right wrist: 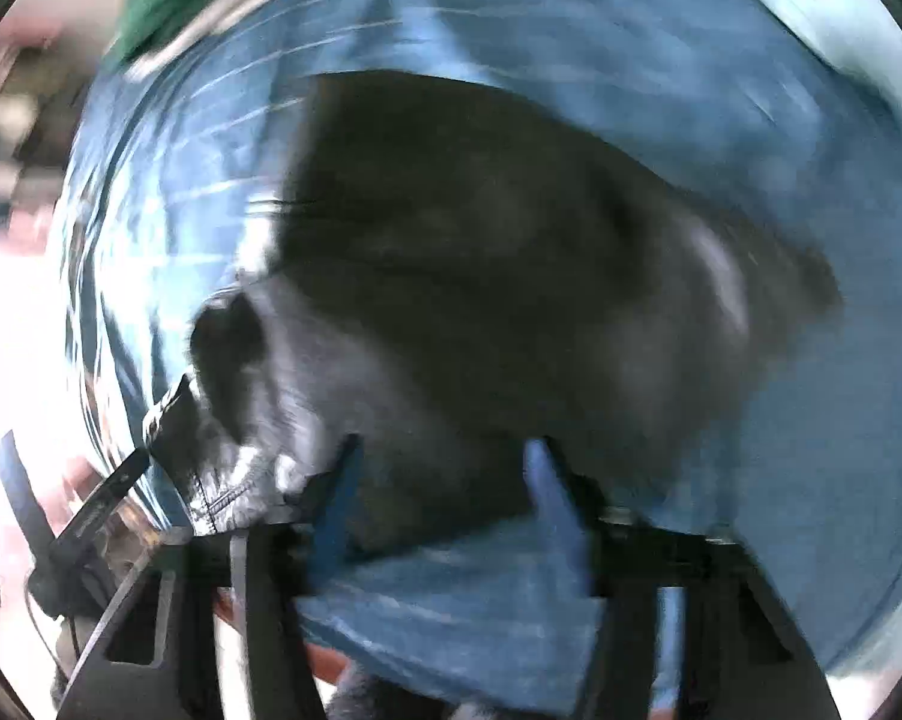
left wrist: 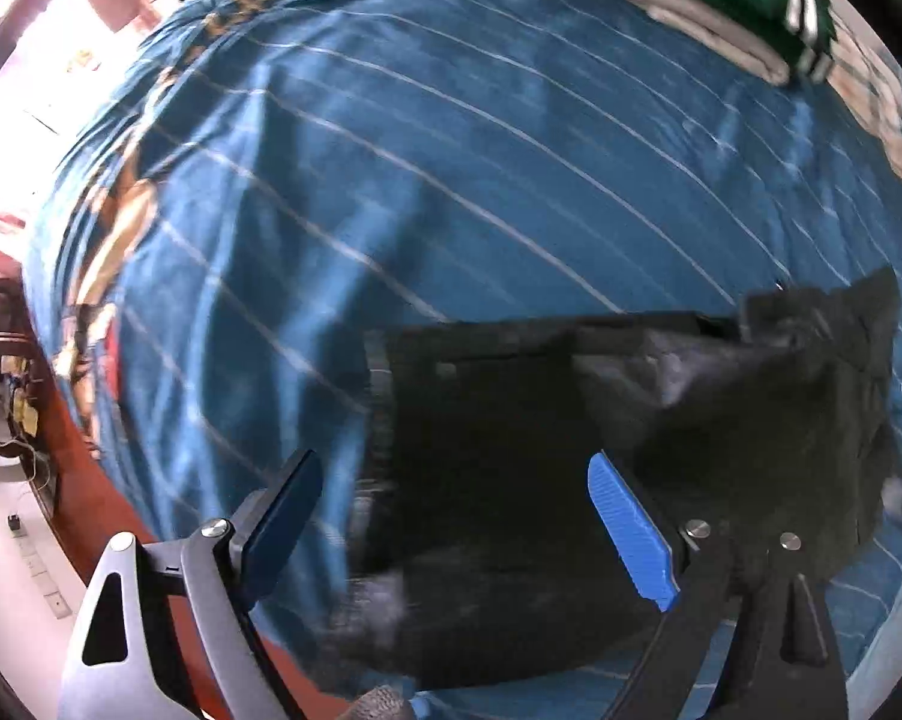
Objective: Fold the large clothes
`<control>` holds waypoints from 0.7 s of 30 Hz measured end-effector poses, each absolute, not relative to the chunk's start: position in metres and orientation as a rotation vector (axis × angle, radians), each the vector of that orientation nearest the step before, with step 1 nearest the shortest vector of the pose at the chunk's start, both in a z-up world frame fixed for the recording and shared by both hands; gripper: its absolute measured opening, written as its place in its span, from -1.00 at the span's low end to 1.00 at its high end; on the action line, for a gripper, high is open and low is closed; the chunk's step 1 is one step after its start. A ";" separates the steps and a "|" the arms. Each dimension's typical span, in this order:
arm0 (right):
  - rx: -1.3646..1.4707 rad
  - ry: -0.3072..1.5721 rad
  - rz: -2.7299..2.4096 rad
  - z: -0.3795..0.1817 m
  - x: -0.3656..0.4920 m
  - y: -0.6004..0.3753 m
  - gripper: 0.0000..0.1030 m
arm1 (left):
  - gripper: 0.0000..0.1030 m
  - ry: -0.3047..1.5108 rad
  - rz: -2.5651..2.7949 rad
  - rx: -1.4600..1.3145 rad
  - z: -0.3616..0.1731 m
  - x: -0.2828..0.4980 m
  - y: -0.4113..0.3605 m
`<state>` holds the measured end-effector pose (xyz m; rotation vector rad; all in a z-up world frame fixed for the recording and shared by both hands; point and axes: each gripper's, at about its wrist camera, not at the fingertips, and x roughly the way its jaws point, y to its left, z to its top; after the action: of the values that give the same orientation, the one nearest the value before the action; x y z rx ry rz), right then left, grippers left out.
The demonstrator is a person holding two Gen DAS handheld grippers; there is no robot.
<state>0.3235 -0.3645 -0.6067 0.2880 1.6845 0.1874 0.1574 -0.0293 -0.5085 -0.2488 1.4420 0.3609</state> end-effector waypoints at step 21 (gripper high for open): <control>0.511 1.649 0.154 -0.617 0.390 -0.426 -0.18 | 0.77 1.491 0.432 -0.081 -0.574 0.238 -0.084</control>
<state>0.3897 -0.4262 -0.6167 0.5108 1.6491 0.1536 0.2384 -0.0842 -0.5743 -0.0814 1.4914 0.4317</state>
